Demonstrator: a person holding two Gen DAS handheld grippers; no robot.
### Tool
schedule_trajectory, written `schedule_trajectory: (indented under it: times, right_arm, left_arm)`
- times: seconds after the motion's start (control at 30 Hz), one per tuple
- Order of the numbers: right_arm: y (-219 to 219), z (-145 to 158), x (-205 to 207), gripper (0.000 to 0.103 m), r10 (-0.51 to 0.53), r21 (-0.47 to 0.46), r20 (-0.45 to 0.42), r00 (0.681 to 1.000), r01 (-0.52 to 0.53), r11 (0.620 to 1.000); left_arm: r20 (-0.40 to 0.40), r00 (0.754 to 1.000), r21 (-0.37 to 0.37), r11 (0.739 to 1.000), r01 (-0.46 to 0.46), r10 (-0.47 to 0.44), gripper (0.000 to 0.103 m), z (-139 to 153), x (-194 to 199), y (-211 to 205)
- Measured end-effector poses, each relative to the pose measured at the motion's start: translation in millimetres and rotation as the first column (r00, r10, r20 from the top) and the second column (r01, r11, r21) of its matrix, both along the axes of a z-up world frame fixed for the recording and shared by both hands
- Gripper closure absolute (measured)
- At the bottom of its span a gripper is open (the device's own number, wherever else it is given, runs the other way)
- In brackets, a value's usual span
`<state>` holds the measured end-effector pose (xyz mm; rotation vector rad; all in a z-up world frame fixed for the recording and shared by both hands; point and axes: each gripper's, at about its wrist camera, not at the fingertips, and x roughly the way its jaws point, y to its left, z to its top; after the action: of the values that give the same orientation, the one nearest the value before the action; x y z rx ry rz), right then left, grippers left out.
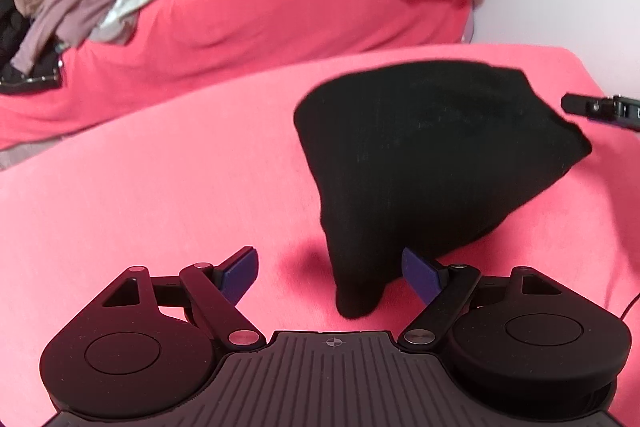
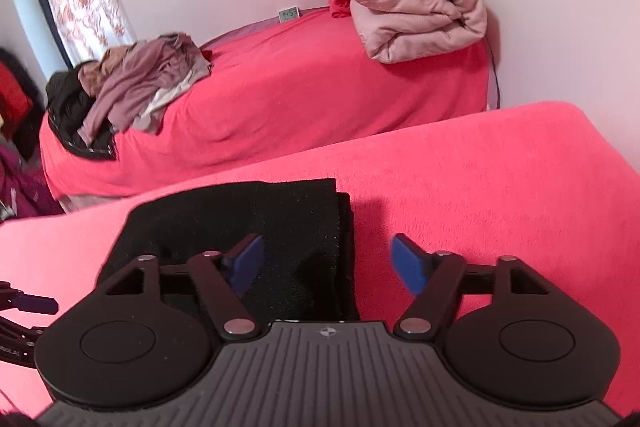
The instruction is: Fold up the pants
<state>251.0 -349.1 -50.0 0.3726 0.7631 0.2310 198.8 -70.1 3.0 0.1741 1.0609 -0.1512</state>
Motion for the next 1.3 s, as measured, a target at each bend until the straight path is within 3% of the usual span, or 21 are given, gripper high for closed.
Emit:
schedule_trajectory:
  times: [0.37,0.43,0.53,0.63,0.8,1.13,1.3]
  right_arm:
    - [-4.1,-4.6,3.8,0.019,0.003,0.052,-0.028,1.000,-0.002,0.999]
    - [-8.9,-7.6,7.5,0.016,0.019,0.097,-0.040,0.999,-0.015,0.995]
    - [-17.2,-14.3,14.1,0.012,0.053,0.181,-0.073,0.996,-0.039,0.983]
    - [-26.0,-21.9,20.6,0.009,0.072,0.250,-0.105,0.992,-0.043,0.967]
    - [-35.6,-36.5,30.9,0.009,0.090,0.321,-0.167,0.982,-0.032,0.947]
    - [-29.6,-57.9,37.2,0.008,0.165,0.378,-0.240,0.957,-0.064,0.923]
    - [-27.6,-59.1,43.2,0.005,0.211,0.411,-0.243,0.947,-0.097,0.907]
  left_arm:
    - [0.041,0.999,0.040,0.999,0.017,-0.019,0.000,6.2,15.7,-2.1]
    - [0.032,0.999,0.008,1.000,0.011,-0.011,0.000,5.9,22.6,2.9]
    - [-0.026,0.999,-0.114,0.992,-0.050,0.047,0.000,-0.7,42.8,23.3]
    - [-0.141,0.982,-0.289,0.944,-0.163,0.126,0.000,-17.4,66.7,54.1]
    - [-0.257,0.951,-0.431,0.861,-0.271,0.171,0.000,-43.9,88.4,80.5]
    - [-0.317,0.939,-0.494,0.821,-0.285,0.135,0.000,-67.1,100.6,79.2]
    - [-0.366,0.923,-0.556,0.767,-0.320,0.119,0.000,-78.9,101.8,85.7]
